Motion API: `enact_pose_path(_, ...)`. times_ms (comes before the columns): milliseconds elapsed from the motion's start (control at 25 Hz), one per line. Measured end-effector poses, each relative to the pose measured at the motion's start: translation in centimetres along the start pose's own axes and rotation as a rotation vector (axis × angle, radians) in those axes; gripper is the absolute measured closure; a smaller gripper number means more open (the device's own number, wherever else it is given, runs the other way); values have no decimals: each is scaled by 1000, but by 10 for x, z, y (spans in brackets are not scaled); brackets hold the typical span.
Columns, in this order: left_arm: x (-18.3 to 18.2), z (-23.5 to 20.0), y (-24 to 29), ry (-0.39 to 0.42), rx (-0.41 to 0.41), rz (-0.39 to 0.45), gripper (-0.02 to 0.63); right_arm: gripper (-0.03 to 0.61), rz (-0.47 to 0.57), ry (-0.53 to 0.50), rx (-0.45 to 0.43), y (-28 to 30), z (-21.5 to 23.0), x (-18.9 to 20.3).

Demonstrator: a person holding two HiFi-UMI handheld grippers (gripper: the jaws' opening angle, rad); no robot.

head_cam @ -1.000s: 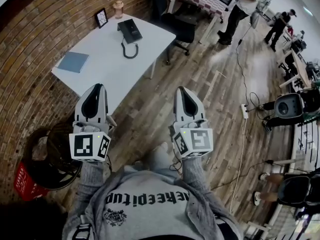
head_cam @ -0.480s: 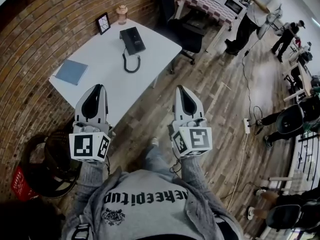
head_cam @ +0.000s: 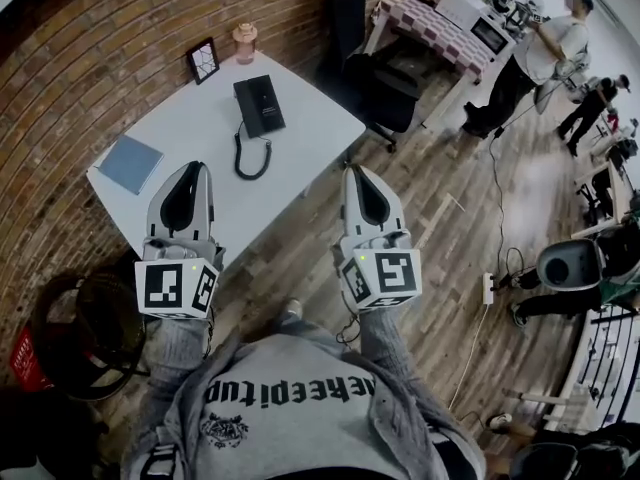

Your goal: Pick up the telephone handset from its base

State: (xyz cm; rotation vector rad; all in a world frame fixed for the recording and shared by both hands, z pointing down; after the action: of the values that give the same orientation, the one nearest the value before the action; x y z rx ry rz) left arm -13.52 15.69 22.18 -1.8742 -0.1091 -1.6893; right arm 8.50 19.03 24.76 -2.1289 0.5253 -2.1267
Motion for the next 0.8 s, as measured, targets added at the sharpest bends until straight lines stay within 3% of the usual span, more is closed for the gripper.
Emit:
enact_pose_path(280,11,17,43,32,-53,25,588,574,14,25,-60,34,43,12)
enact_pose_path(520,26,18,59,47,-91,-4,588,574,11,45,-90,52,60,24)
enact_pose_path(800,48,15,93,49,-88,-22,588,574,-8,57,-88,76,79,44)
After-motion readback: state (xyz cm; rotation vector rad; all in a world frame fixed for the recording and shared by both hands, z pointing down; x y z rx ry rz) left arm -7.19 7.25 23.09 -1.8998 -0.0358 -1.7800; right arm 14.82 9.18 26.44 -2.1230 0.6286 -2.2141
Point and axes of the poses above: the fingertips, and each gripper's own axes: y forward along the fingers, z to its right, x out of its underside, the point moved 1 cm from there along -y, backward along the fingers, and after that the axes turned 9 degrees about z, right-handed, at the moved point
